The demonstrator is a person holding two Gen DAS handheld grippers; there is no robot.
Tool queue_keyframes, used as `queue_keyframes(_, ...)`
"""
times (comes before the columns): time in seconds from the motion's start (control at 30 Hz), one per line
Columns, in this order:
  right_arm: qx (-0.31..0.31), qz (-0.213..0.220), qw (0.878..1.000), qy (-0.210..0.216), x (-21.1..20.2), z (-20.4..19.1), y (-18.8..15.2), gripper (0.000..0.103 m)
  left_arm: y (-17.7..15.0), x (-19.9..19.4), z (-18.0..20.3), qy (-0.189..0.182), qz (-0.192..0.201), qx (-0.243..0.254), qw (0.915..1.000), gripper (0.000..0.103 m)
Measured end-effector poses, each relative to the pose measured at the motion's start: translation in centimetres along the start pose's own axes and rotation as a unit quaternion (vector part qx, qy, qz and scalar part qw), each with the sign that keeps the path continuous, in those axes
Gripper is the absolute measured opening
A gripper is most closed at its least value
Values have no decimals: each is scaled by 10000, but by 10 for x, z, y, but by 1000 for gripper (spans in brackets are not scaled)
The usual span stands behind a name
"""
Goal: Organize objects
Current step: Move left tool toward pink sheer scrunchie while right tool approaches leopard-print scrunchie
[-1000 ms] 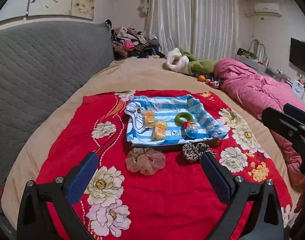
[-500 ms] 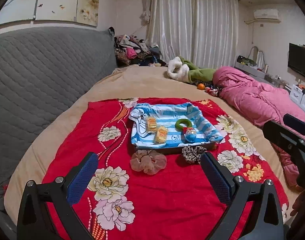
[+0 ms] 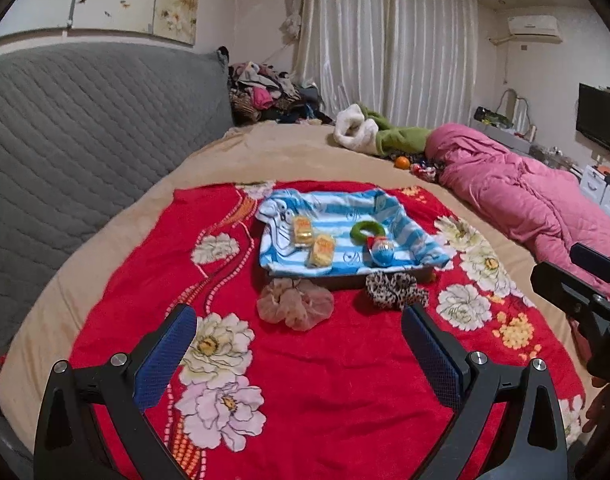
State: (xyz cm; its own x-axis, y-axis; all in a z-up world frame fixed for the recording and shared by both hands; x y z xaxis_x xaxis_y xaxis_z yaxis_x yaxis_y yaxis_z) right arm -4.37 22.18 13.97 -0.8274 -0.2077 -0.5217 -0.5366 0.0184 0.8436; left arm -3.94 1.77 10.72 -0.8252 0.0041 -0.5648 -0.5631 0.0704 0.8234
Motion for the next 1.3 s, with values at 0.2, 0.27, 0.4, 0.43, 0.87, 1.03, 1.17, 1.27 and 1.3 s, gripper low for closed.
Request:
queue_keyframes(0.2,28,-388,9992,-29,37,11,-25,102,-24,39,3,-96,-266,-11,9996,102)
queue_keyframes(0.27,39,-519,9986,-57,49,14,-31,102,-31,53,2,-103,-382,-23,9992,102)
queue_keyframes(0.4,64,-671,9977,-112,71,19,-43,102,-42,74,-2,-94,-577,-54,9983,102)
queue_keyframes(0.43,77,-712,9974,-110,76,20,-45,102,-44,80,-2,-72,-615,-43,9981,102)
queue_keyframes(0.87,70,-1046,9943,-219,133,24,-61,102,-45,137,-7,-47,-851,-34,9964,102)
queue_keyframes(1.03,77,-1126,9933,-238,152,26,-62,102,-42,157,-7,-35,-929,-23,9957,102)
queue_keyframes(1.17,75,-1178,9927,-242,166,27,-62,102,-42,172,-5,-11,-954,-12,9954,102)
queue_keyframes(1.27,96,-1201,9924,-255,175,29,-62,102,-42,182,-5,-23,-1008,-8,9949,102)
queue_keyframes(1.3,112,-1203,9923,-258,178,29,-62,102,-42,185,-5,-2,-1024,-13,9947,102)
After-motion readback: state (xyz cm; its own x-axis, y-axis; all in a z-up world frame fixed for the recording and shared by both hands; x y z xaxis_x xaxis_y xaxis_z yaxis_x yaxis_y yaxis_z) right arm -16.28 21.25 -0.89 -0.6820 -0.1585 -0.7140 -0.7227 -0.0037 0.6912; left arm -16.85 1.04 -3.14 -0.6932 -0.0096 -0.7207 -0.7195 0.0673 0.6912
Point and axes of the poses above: each gripper's, at about its wrist camera, not at the fingertips, and x roughly the way its jaws point, z to its right, y to its top, the point moved 2 cm from there along x, roughly the way its jaws point, and after that the axes turned 7 degrees about x, right-handed, at the moved point
